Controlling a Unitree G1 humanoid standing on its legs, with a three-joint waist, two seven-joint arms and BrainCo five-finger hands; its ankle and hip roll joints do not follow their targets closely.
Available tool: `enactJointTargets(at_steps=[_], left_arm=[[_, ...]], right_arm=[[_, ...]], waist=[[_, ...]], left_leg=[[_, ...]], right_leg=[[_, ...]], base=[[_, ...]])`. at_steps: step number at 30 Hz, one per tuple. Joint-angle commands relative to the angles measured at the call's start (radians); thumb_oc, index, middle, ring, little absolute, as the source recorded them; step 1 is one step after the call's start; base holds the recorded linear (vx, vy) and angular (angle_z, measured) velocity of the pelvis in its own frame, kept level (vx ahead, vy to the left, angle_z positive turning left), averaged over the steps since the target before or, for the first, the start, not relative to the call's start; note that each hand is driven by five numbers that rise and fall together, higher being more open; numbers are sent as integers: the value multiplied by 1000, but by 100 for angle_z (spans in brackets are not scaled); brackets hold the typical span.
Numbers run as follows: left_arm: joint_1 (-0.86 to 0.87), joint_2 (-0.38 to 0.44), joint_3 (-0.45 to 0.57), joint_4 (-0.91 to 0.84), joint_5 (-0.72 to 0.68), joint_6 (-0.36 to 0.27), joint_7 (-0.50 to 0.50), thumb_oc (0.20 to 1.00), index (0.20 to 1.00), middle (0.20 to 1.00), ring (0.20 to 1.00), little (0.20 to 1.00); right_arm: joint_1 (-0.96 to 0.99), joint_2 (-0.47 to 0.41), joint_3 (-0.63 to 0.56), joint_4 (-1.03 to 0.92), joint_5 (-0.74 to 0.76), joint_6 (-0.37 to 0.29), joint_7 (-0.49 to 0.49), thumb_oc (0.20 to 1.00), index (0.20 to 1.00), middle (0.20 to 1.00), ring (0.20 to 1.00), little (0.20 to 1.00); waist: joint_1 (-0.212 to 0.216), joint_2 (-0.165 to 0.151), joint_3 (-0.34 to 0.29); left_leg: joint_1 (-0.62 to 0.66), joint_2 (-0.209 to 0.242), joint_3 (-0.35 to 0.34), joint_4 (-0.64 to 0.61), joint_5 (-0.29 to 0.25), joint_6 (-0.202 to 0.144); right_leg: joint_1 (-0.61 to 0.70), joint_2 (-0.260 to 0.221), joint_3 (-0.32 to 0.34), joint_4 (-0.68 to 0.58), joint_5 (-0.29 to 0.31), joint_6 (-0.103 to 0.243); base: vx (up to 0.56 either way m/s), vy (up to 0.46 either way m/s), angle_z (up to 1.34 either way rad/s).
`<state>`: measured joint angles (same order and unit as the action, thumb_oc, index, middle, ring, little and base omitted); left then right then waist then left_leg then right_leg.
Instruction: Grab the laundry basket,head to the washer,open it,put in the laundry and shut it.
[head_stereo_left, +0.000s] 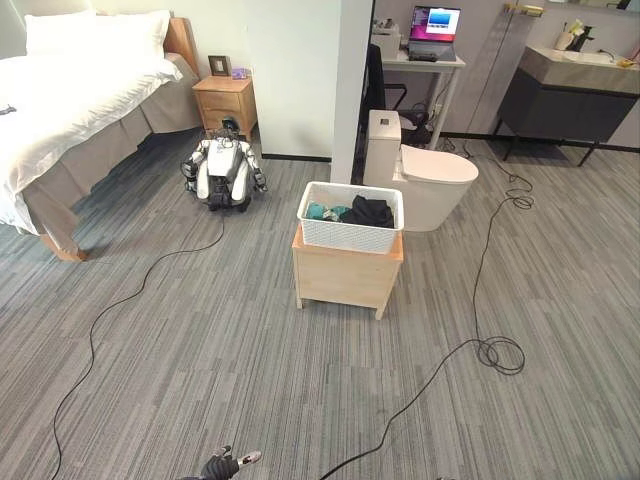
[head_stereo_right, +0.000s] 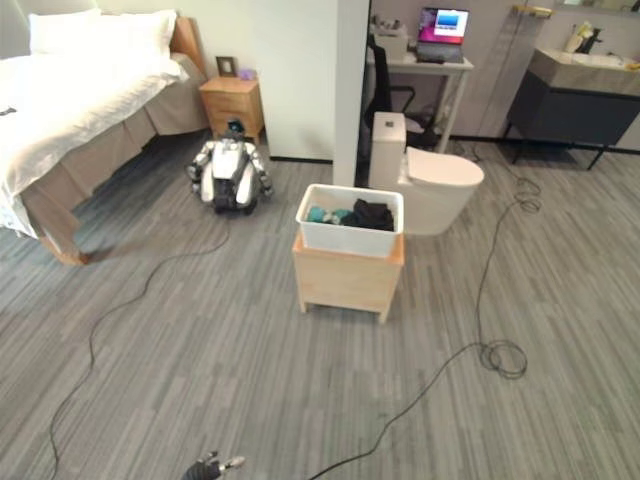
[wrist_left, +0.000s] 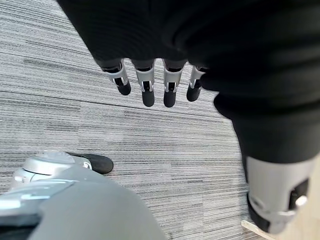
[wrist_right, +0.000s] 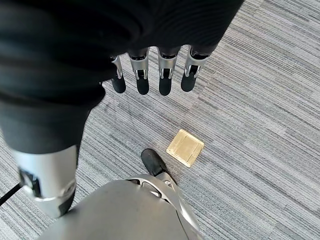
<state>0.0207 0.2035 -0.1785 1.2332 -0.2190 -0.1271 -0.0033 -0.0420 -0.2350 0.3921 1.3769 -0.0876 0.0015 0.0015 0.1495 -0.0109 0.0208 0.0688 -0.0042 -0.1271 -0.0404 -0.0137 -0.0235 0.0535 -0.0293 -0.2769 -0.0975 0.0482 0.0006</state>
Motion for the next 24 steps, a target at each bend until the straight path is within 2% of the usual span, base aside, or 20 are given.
enactJointTargets(at_steps=[1,6,7,8,10,11,12,13,14,15,16,17,18,19,21,22,23,24], left_arm=[[-69,41,-12,48,1,-17,19,1000,1000,1000,1000,1000],[-86,51,-27,24,-11,-20,26,1000,1000,1000,1000,1000],[-90,54,-30,11,-28,-23,25,1000,1000,1000,1000,1000],[-90,54,-30,11,-29,-23,25,1000,1000,1000,1000,1000],[-93,51,-34,-2,-41,-23,22,1000,1000,1000,1000,1000],[-101,45,-39,-23,-66,-22,21,1000,1000,1000,1000,1000],[-102,45,-39,-23,-66,-22,21,1000,1000,1000,1000,1000],[-97,38,-33,-23,-80,-23,22,1000,1000,1000,1000,1000],[-97,38,-33,-23,-80,-23,22,1000,1000,1000,1000,1000],[-93,35,-27,-20,-87,-25,22,1000,1000,1000,1000,1000],[-83,31,-20,-25,-103,-25,17,1000,1000,1000,1000,1000],[-83,31,-20,-25,-103,-25,17,1000,1000,1000,1000,1000],[-85,27,-20,-27,-120,-28,19,1000,1000,1000,1000,1000],[-86,23,-18,-23,-122,-28,20,1000,1000,1000,1000,1000],[-86,23,-18,-21,-122,-24,21,1000,1000,1000,1000,1000],[-73,21,-8,-15,-124,-18,13,1000,1000,1000,1000,1000],[-73,21,-8,-15,-124,-18,13,1000,1000,1000,1000,1000],[-69,26,-11,-19,-125,-19,9,1000,1000,1000,1000,1000]], right_arm=[[-16,-1,43,13,14,-4,-8,1000,1000,1000,1000,1000],[-31,-5,58,7,3,-4,-16,1000,1000,1000,1000,1000],[-37,-9,58,8,4,-5,-20,1000,1000,1000,1000,1000],[-38,-9,58,9,4,-5,-20,1000,1000,1000,1000,1000],[-46,-18,52,13,5,-7,-24,1000,1000,1000,1000,1000],[-60,-35,50,7,9,-6,-30,1000,1000,1000,1000,1000],[-61,-35,50,7,9,-6,-30,1000,1000,1000,1000,1000],[-68,-46,47,7,15,-5,-34,1000,1000,1000,1000,1000],[-68,-46,47,7,15,-5,-34,1000,1000,1000,1000,1000],[-74,-50,46,9,17,-3,-35,1000,1000,1000,1000,1000],[-87,-53,50,13,25,-4,-38,1000,1000,1000,1000,1000],[-87,-53,50,13,26,-4,-38,1000,1000,1000,1000,1000],[-106,-55,50,14,39,-5,-43,1000,1000,1000,1000,1000],[-114,-53,49,18,44,-5,-43,1000,1000,1000,1000,1000],[-123,-51,46,22,52,-3,-43,1000,1000,1000,1000,1000],[-118,-40,32,29,58,-2,-38,1000,1000,1000,1000,1000],[-117,-39,31,29,58,-2,-38,1000,1000,1000,1000,1000],[-113,-37,24,33,60,0,-35,1000,1000,1000,1000,1000]], waist=[[-10,-18,21],[-12,-12,49],[-10,-12,77],[-11,-12,77],[-7,-8,116],[-1,0,162],[-2,1,161],[-1,1,161],[-1,1,161],[5,0,156],[35,5,142],[37,2,144],[60,8,141],[69,10,135],[83,6,135],[95,-3,107],[95,-4,108],[99,-14,103]], left_leg=[[-35,78,-58,-47,18,-50],[-50,98,-81,-37,32,-63],[-89,101,-93,43,22,-75],[-92,100,-95,49,18,-75],[-175,84,-91,207,17,-93],[-293,55,-82,394,108,-96],[-299,54,-84,401,106,-96],[-360,54,-10,440,115,-75],[-360,54,-10,441,115,-75],[-387,49,25,403,101,-67],[-411,35,43,275,113,-59],[-404,34,47,267,116,-59],[-439,56,57,163,158,-64],[-454,65,71,126,166,-62],[-477,69,86,128,180,-63],[-455,75,89,129,188,-47],[-455,74,90,131,187,-46],[-479,57,87,179,179,-35]], right_leg=[[60,-94,16,10,-76,103],[62,-67,25,10,-88,79],[65,-56,32,23,-99,60],[64,-56,31,24,-99,60],[62,-54,23,57,-124,37],[64,-53,10,79,-132,22],[62,-52,9,80,-133,22],[76,-49,-8,66,-146,21],[75,-49,-8,66,-146,21],[87,-48,-13,54,-148,25],[115,-34,1,21,-157,38],[118,-37,3,19,-157,38],[137,-30,13,10,-179,50],[146,-31,20,10,-196,57],[159,-33,30,10,-207,58],[193,-45,37,11,-219,76],[193,-46,37,11,-220,77],[191,-67,33,49,-227,81]], base=[[-7,-59,0],[-17,-101,2],[-37,-126,12],[-28,-118,20],[-62,-91,17],[-85,-72,19],[21,-74,43],[66,-28,30],[148,-32,13],[307,45,-1],[310,42,15],[413,114,19],[306,125,-1],[306,127,-7],[319,145,-9],[405,192,-34],[435,221,-55],[273,148,-65]])
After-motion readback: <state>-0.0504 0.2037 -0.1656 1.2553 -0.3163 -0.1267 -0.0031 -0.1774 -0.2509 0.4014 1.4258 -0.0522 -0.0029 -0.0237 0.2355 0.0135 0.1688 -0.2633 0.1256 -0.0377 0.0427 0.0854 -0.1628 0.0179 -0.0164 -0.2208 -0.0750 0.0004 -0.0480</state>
